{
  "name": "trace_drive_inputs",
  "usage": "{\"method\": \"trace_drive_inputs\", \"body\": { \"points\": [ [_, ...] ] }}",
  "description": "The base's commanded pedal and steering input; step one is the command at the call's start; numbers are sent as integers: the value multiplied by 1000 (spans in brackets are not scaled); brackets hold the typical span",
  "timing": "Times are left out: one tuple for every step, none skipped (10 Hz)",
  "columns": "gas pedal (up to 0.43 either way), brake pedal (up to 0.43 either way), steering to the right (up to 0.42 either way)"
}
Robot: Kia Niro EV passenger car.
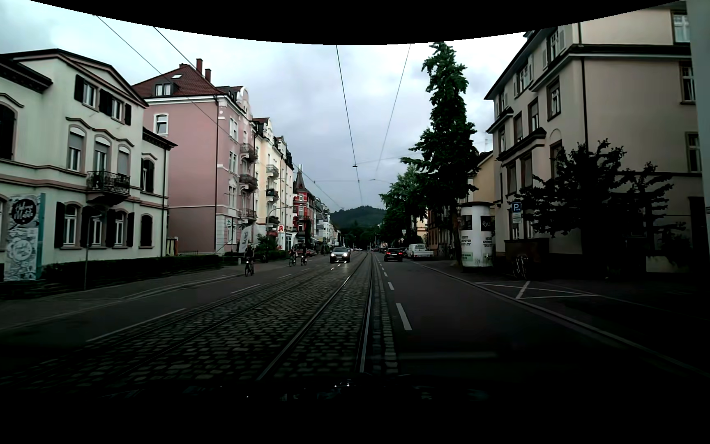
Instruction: Follow the waypoints while adhering to traffic rules and regulations
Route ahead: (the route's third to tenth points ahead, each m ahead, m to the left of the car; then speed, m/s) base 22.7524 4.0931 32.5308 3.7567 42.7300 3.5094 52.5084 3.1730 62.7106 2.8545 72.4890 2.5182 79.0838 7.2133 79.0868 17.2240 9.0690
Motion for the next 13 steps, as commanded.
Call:
{"method": "trace_drive_inputs", "body": {
  "points": [
    [130, 0, 13],
    [130, 0, 12],
    [130, 0, 8],
    [130, 0, 4],
    [130, 0, 2],
    [130, 0, 0],
    [110, 0, -1],
    [87, 0, 0],
    [79, 0, -1],
    [79, 0, -2],
    [79, 0, -2],
    [79, 0, -2],
    [79, 0, -3]
  ]
}}
